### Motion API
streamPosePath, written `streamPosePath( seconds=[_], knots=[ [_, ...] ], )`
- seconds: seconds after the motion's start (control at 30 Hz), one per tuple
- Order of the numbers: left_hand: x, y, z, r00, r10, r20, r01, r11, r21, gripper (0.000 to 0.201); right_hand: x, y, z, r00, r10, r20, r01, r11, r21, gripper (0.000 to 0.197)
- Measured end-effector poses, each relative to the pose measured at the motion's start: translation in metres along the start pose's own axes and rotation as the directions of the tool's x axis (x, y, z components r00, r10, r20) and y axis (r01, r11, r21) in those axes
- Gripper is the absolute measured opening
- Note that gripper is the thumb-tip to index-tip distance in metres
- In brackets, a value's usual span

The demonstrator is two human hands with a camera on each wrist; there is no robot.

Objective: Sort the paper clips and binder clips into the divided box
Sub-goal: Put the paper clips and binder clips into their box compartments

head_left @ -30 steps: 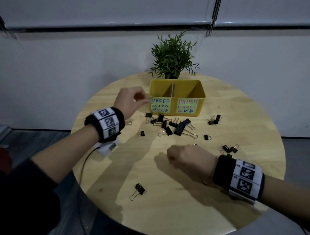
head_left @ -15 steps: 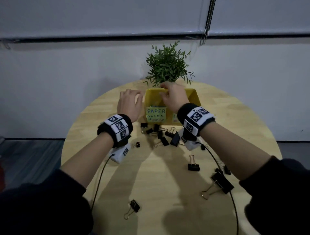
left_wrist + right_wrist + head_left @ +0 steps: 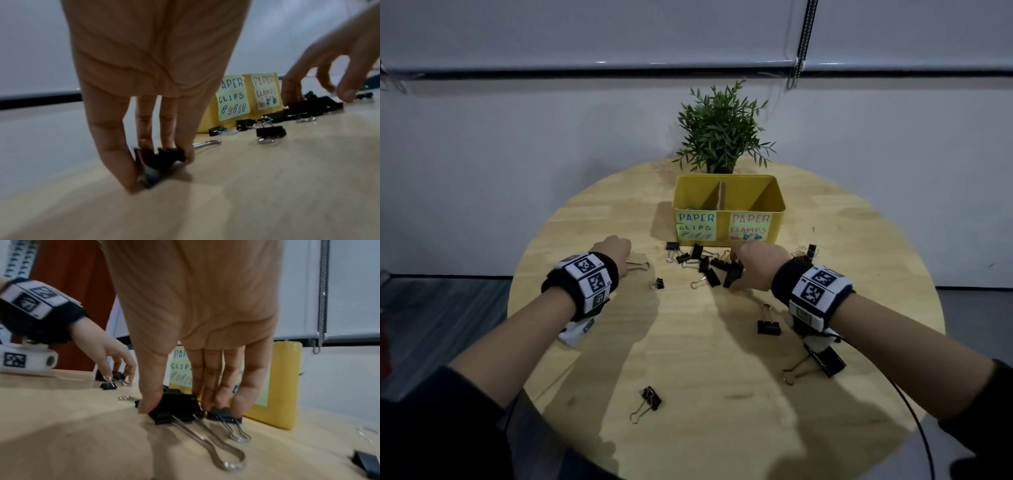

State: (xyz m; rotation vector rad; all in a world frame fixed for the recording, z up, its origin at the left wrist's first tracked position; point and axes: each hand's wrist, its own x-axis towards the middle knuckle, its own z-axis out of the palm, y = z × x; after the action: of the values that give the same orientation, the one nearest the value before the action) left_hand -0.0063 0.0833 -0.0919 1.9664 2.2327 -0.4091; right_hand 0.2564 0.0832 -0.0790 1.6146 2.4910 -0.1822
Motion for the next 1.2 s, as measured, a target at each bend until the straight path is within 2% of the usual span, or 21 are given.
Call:
streamPosePath(
  seconds=[0.07,0.13,0.2,0.23,0.3,0.33,0.37,0.43,0.5,0.57,0.63,0.67,0.73,0.83,0.97,1.07,1.13,1.2],
  knots=[
    [-0.004,0.004,0.001,1.0,0.017,-0.013,-0.017,1.0,-0.017,0.037,0.003,0.0,0.0,1.0,0.002,0.008,-0.003,0.999,0.04,0.057],
    [-0.007,0.005,0.001,0.998,0.004,-0.058,-0.011,0.992,-0.125,0.039,0.002,-0.002,-0.002,1.0,0.0,-0.006,0.001,0.997,0.083,0.053],
    [-0.009,0.005,-0.002,0.991,0.011,-0.133,-0.052,0.948,-0.314,0.034,-0.001,0.001,-0.005,0.999,0.006,-0.054,0.011,0.953,0.302,0.043],
    [-0.011,0.005,-0.005,0.987,0.043,-0.154,-0.102,0.91,-0.401,0.031,-0.003,0.006,-0.007,0.997,0.017,-0.074,0.02,0.878,0.478,0.039],
    [-0.017,0.008,-0.015,0.977,0.13,-0.17,-0.2,0.838,-0.508,0.027,-0.005,0.018,-0.016,0.994,0.053,-0.096,0.036,0.666,0.745,0.026],
    [-0.021,0.012,-0.019,0.97,0.168,-0.174,-0.236,0.815,-0.529,0.023,-0.007,0.025,-0.02,0.993,0.089,-0.081,0.014,0.587,0.809,0.019],
    [-0.025,0.019,-0.021,0.965,0.194,-0.177,-0.26,0.799,-0.542,0.019,-0.008,0.03,-0.023,0.989,0.136,-0.053,-0.032,0.555,0.831,0.015],
    [-0.03,0.037,-0.023,0.947,0.251,-0.202,-0.322,0.78,-0.537,0.012,-0.011,0.04,-0.024,0.977,0.214,-0.006,-0.127,0.603,0.788,0.019],
    [-0.03,0.058,-0.021,0.916,0.333,-0.222,-0.4,0.788,-0.468,0.011,-0.011,0.044,-0.021,0.982,0.19,0.001,-0.142,0.734,0.664,0.022],
    [-0.028,0.078,-0.019,0.88,0.424,-0.215,-0.475,0.802,-0.361,0.029,-0.009,0.044,-0.014,0.989,0.147,-0.017,-0.12,0.865,0.487,0.026],
    [-0.027,0.094,-0.016,0.847,0.497,-0.188,-0.53,0.815,-0.236,0.043,-0.004,0.041,-0.009,0.99,0.138,-0.042,-0.118,0.944,0.309,0.044],
    [-0.027,0.101,-0.014,0.841,0.513,-0.171,-0.539,0.823,-0.181,0.047,0.0,0.04,-0.007,0.992,0.122,-0.042,-0.109,0.965,0.238,0.055],
    [-0.028,0.11,-0.008,0.85,0.508,-0.141,-0.523,0.846,-0.104,0.049,0.005,0.037,-0.004,0.994,0.106,0.012,-0.107,0.989,0.098,0.065],
    [-0.03,0.114,-0.001,0.866,0.477,-0.15,-0.494,0.862,-0.108,0.043,0.007,0.034,0.0,0.992,0.122,0.019,-0.121,0.992,-0.039,0.053],
    [-0.032,0.113,-0.002,0.867,0.463,-0.184,-0.487,0.865,-0.119,0.027,0.006,0.031,0.001,0.993,0.116,-0.014,-0.116,0.993,-0.023,0.026],
    [-0.034,0.113,-0.005,0.868,0.474,-0.149,-0.49,0.865,-0.107,0.019,0.004,0.03,-0.001,0.995,0.1,0.022,-0.101,0.994,0.05,0.023],
    [-0.034,0.111,-0.012,0.865,0.476,-0.155,-0.499,0.848,-0.179,0.017,-0.001,0.032,-0.014,0.996,0.07,0.046,-0.077,0.98,0.183,0.025],
    [-0.033,0.108,-0.026,0.865,0.461,-0.201,-0.503,0.796,-0.338,0.019,-0.005,0.039,-0.041,0.999,0.051,-0.01,-0.043,0.918,0.395,0.023]
  ],
)
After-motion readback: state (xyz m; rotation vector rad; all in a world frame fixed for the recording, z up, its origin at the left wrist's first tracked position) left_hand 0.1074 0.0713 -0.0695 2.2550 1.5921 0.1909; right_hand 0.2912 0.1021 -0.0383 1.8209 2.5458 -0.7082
